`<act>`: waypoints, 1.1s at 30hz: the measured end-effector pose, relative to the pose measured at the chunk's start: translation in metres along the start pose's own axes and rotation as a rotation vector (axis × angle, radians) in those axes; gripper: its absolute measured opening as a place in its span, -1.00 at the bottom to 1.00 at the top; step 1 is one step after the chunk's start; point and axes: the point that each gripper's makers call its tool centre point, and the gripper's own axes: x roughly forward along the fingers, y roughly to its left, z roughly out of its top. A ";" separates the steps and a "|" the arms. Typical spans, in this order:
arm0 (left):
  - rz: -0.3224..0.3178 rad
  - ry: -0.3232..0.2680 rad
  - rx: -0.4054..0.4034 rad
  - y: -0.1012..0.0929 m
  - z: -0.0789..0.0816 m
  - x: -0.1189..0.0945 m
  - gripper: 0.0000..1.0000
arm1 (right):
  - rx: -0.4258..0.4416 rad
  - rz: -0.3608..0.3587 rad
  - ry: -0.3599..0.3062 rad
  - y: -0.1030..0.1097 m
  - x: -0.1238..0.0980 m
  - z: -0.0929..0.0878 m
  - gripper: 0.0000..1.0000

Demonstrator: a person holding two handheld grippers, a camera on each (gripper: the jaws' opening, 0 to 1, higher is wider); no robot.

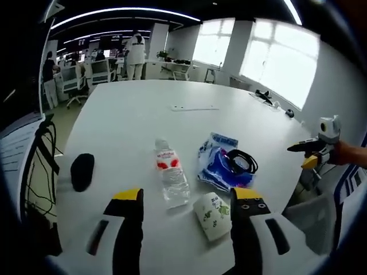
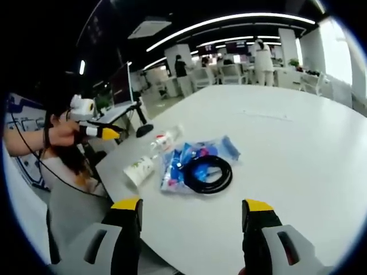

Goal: Arrange the tabletop items into an orderly group along one side of the table until the central work area is clear of visible clutter.

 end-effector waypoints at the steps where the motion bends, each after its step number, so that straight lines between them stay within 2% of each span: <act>1: -0.003 0.001 0.000 -0.002 0.002 0.002 0.22 | 0.003 -0.001 -0.002 0.000 0.000 0.000 0.44; 8: -0.011 0.006 -0.012 0.002 0.009 0.019 0.21 | 0.013 -0.008 0.001 -0.003 -0.002 -0.004 0.44; 21: 0.035 0.066 -0.081 0.016 0.009 0.045 0.13 | 0.035 -0.012 0.011 -0.001 -0.008 -0.016 0.44; 27: 0.052 0.074 -0.140 0.020 0.013 0.058 0.13 | 0.045 -0.013 0.015 0.000 -0.010 -0.019 0.44; 30: 0.049 0.069 -0.196 0.017 0.017 0.064 0.12 | 0.045 -0.013 0.015 0.000 -0.010 -0.020 0.44; 33: 0.065 0.086 -0.229 0.017 0.017 0.071 0.12 | 0.045 -0.014 0.015 -0.001 -0.010 -0.019 0.44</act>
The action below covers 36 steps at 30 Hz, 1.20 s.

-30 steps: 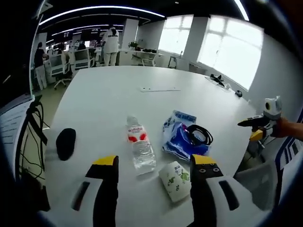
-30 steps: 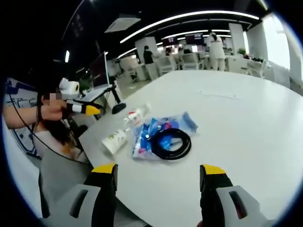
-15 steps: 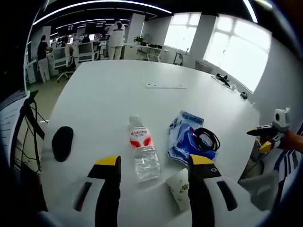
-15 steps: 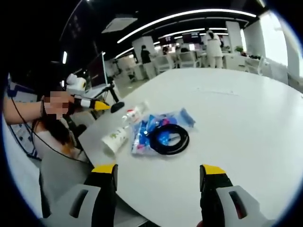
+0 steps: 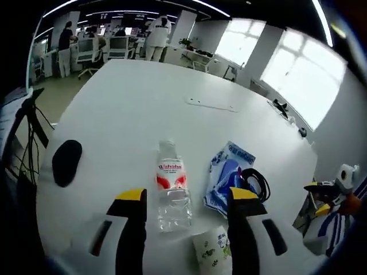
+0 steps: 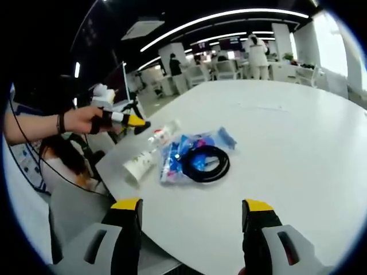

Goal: Arrange the tabletop items into an orderly group along one side of the table until the central work area is clear of visible clutter.

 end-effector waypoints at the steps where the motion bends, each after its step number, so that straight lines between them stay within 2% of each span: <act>1: 0.009 0.010 -0.008 0.001 -0.001 0.002 0.11 | 0.002 0.000 -0.002 0.000 0.000 0.001 0.44; 9: 0.057 0.059 -0.046 0.004 0.003 0.013 0.12 | 0.005 0.005 0.004 -0.001 0.002 -0.001 0.44; 15: 0.084 0.117 -0.063 0.006 0.003 0.022 0.08 | 0.000 0.013 0.008 0.000 0.003 -0.002 0.44; 18: 0.086 0.126 -0.101 0.006 0.006 0.026 0.07 | -0.004 0.010 0.011 0.000 0.003 -0.002 0.44; 21: 0.099 0.145 -0.095 0.005 0.007 0.030 0.07 | -0.010 0.011 0.012 -0.001 0.003 -0.001 0.44; 32: 0.126 0.248 -0.074 0.009 0.000 0.047 0.07 | -0.022 0.023 0.019 -0.001 0.011 0.003 0.44; 36: 0.129 0.297 -0.080 0.012 -0.008 0.053 0.07 | -0.018 0.028 0.023 -0.003 0.016 0.003 0.43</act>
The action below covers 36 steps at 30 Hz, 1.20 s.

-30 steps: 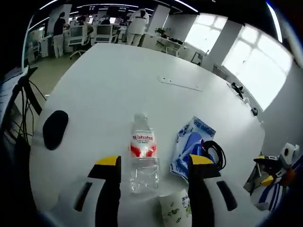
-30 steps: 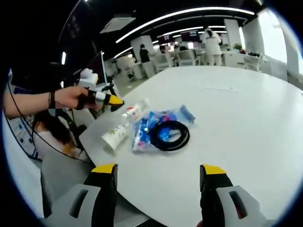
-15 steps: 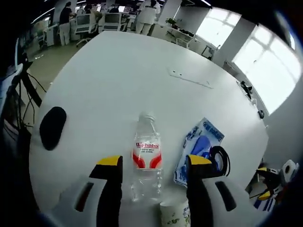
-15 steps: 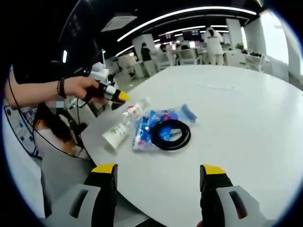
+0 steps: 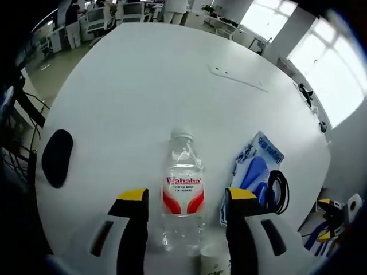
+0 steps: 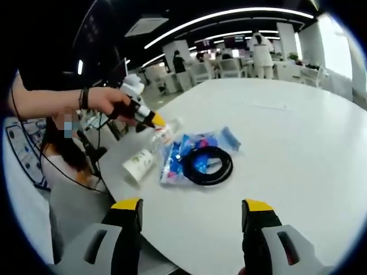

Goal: Arrange the tabletop items into an orderly group along one side of the table until the central work area is clear of visible clutter.

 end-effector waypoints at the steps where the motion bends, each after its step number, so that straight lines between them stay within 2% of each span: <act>1: 0.003 0.006 0.002 0.000 -0.001 0.001 0.07 | -0.001 0.001 0.001 0.000 0.001 0.000 0.43; 11: 0.024 0.069 0.010 0.009 -0.004 0.021 0.08 | -0.007 0.016 0.006 0.001 0.006 0.004 0.43; 16: 0.028 0.129 0.029 0.007 -0.012 0.029 0.08 | -0.001 0.017 0.010 0.000 0.007 0.003 0.43; 20: 0.036 0.145 0.027 0.012 -0.012 0.039 -0.01 | 0.002 0.019 0.018 0.000 0.007 -0.001 0.42; 22: 0.036 0.143 0.029 0.011 -0.012 0.038 -0.18 | 0.005 0.019 0.020 0.000 0.007 -0.002 0.42; 23: 0.051 0.135 0.039 0.014 -0.011 0.039 -0.20 | 0.007 0.019 0.021 0.000 0.007 -0.002 0.42; 29: 0.026 0.115 0.050 0.011 -0.008 0.040 -0.23 | 0.022 0.012 0.019 -0.003 0.007 -0.004 0.41; 36: -0.002 0.099 0.059 0.010 -0.012 0.034 -0.25 | 0.024 0.023 0.012 -0.001 0.010 -0.003 0.42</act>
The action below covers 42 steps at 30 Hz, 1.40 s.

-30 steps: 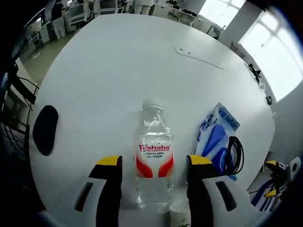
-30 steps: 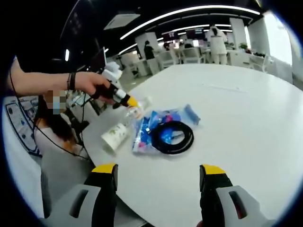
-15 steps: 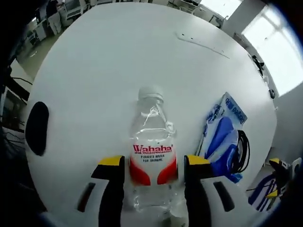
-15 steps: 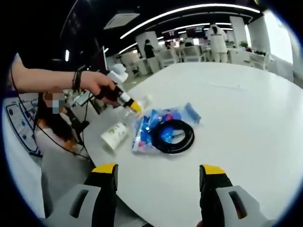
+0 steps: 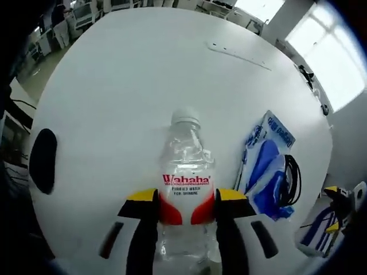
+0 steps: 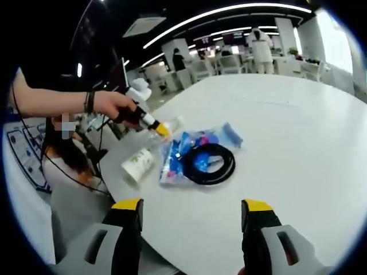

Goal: Arrange the tabletop items into an orderly group along one side of the table until the central work area is clear of visible clutter.

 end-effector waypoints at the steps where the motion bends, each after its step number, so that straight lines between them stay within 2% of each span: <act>1: -0.002 -0.006 -0.005 0.000 0.000 -0.001 -0.25 | -0.003 0.001 0.001 0.000 0.001 0.000 0.42; 8: -0.004 -0.043 -0.004 0.000 -0.002 -0.014 -0.26 | -0.014 0.012 -0.008 0.005 0.005 0.006 0.42; 15: -0.012 -0.122 -0.002 0.002 0.003 -0.034 -0.27 | -0.027 0.025 -0.010 0.011 0.006 0.007 0.41; 18: -0.014 -0.137 -0.005 0.003 0.001 -0.038 -0.27 | -0.031 0.025 -0.006 0.012 0.005 0.005 0.41; 21: -0.012 -0.140 0.002 -0.002 -0.008 -0.047 -0.27 | -0.031 0.025 -0.007 0.013 0.004 0.004 0.41; 30: -0.015 -0.116 -0.015 0.003 -0.031 -0.046 -0.28 | -0.033 0.022 -0.009 0.014 0.001 0.004 0.40; 34: -0.012 -0.106 -0.011 0.001 -0.037 -0.047 -0.29 | -0.034 0.020 -0.009 0.015 0.000 0.002 0.40; 36: -0.011 -0.103 -0.010 0.003 -0.035 -0.045 -0.28 | -0.035 0.020 -0.009 0.016 -0.001 0.001 0.40; 42: -0.010 -0.074 -0.011 0.004 -0.047 -0.042 -0.28 | -0.032 0.014 -0.014 0.017 -0.004 0.000 0.40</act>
